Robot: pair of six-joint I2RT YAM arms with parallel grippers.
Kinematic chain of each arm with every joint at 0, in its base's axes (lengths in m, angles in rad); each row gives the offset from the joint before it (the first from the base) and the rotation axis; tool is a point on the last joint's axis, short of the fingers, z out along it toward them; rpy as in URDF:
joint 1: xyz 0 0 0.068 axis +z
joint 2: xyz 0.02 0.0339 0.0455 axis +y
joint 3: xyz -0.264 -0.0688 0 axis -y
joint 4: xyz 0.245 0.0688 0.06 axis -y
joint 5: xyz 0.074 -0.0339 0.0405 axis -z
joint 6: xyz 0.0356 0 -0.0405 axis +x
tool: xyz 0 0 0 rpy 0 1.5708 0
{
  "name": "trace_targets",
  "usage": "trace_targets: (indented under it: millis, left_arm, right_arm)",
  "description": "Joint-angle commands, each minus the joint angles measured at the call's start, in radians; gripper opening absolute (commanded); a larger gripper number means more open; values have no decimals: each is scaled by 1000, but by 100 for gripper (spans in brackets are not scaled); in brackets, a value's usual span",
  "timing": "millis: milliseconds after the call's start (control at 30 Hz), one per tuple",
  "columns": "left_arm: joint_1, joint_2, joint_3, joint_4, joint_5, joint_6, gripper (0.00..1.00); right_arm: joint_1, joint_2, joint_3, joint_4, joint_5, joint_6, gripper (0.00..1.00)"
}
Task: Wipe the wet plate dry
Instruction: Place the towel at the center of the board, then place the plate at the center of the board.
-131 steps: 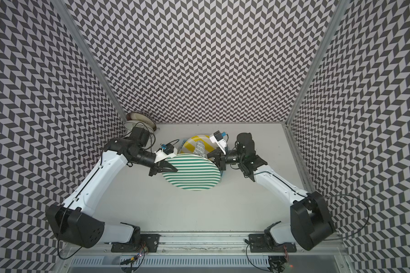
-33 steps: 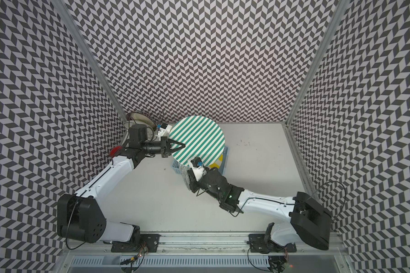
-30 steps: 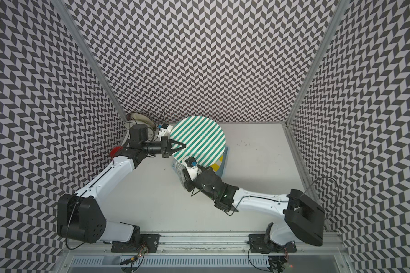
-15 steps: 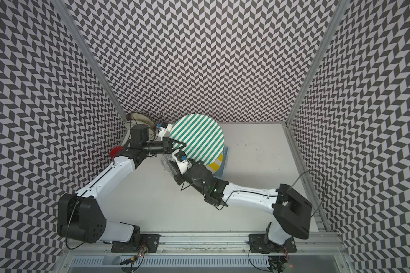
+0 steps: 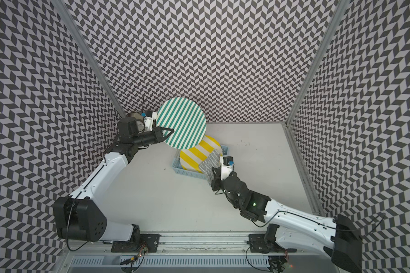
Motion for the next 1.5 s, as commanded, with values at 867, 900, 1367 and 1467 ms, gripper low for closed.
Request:
trace_targets:
  millis: [867, 900, 1367, 1467]
  left_arm:
    - [-5, -8, 9, 44, 126, 179, 0]
    - [-7, -7, 4, 44, 173, 208, 0]
    - [-106, -22, 2, -324, 574, 584, 0]
    - [-116, -32, -5, -335, 599, 592, 0]
  right_arm:
    - [-205, -100, 85, -358, -331, 32, 87]
    - [-260, -114, 90, -344, -384, 13, 87]
    - [-712, -101, 132, 76, -1083, -12, 80]
    - [-724, -101, 122, 125, -1143, -11, 78]
